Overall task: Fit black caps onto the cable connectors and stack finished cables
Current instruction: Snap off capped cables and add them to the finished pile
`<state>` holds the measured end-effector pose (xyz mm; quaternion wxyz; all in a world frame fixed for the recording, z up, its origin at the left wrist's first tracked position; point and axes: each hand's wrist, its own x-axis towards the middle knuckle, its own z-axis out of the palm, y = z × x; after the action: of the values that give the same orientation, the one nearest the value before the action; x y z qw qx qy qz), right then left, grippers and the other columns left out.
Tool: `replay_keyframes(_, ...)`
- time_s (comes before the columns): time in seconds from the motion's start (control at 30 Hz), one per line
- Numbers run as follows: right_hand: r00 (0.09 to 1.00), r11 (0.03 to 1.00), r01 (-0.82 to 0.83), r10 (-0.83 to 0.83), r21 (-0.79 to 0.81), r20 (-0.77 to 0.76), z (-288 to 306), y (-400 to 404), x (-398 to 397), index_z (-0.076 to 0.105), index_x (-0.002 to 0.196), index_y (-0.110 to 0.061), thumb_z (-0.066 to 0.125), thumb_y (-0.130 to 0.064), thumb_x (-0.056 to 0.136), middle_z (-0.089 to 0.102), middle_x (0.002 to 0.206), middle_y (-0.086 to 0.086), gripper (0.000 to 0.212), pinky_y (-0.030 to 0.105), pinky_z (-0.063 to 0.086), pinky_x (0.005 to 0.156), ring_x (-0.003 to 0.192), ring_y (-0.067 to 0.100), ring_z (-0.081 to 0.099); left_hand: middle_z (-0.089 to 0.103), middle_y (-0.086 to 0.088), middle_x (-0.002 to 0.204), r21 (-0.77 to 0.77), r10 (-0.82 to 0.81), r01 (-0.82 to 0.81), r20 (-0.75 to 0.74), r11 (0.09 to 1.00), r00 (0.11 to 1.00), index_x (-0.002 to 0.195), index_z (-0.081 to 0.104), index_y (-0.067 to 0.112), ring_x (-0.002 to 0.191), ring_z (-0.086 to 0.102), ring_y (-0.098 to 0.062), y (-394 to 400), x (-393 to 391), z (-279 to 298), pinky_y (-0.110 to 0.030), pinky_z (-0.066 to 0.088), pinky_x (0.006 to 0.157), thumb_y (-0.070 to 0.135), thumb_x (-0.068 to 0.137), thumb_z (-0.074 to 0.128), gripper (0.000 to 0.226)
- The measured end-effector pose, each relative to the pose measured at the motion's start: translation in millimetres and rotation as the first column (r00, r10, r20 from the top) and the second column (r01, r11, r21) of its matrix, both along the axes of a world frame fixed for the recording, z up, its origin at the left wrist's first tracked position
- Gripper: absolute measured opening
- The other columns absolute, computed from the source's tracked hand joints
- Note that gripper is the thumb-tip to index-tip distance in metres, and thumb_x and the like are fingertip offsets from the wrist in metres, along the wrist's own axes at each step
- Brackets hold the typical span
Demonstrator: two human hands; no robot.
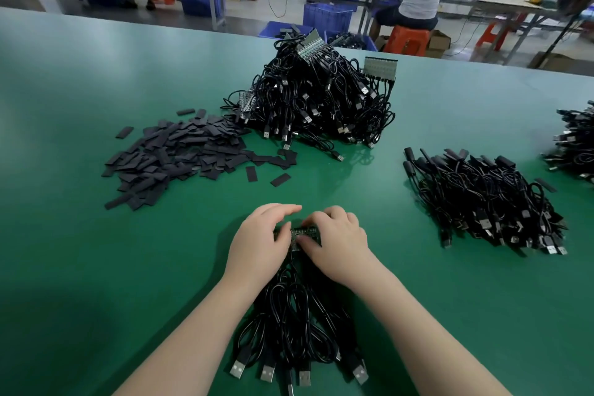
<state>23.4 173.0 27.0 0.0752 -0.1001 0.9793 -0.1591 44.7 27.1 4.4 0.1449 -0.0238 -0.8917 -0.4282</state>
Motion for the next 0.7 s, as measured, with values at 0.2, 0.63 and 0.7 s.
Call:
replay_keyframes(0.2, 0.997, 0.907, 0.045, -0.013, -0.419, 0.08, 9, 12, -2, 0.059, 0.092, -0.028, 0.075, -0.031, 0.084, 0.064, 0.095, -0.008, 0.018, 0.02, 0.043, 0.074, 0.088, 0.005, 0.058, 0.06, 0.027, 0.111, 0.154, -0.006, 0.001, 0.033, 0.988, 0.999, 0.117, 0.06, 0.047, 0.1, 0.057, 0.006, 0, 0, 2, -0.014, 0.046, 0.085, 0.03, 0.084, 0.071, 0.038)
replay_keyframes(0.63, 0.979, 0.482, 0.193, -0.157, -0.855, 0.133, 8, 21, 11, 0.078, 0.076, -0.033, 0.081, -0.02, 0.081, 0.077, 0.08, -0.006, 0.014, 0.028, 0.057, 0.079, 0.075, 0.007, 0.069, 0.069, 0.024, 0.098, 0.566, -0.103, 0.009, 0.134, 0.824, 0.986, 0.11, 0.063, 0.052, 0.091, 0.065, 0.004, -6, -2, 8, -0.007, 0.046, 0.073, 0.035, 0.059, 0.085, 0.058)
replay_keyframes(0.7, 0.982, 0.479, 0.178, -0.149, -0.86, 0.12, 9, 18, 13, 0.078, 0.075, -0.036, 0.081, -0.02, 0.081, 0.077, 0.08, -0.006, 0.017, 0.029, 0.057, 0.08, 0.076, 0.007, 0.07, 0.071, 0.017, 0.098, 0.564, -0.11, 0.015, 0.135, 0.825, 0.985, 0.111, 0.063, 0.051, 0.091, 0.066, 0.0, -6, -1, 10, -0.013, 0.049, 0.077, 0.035, 0.057, 0.087, 0.061)
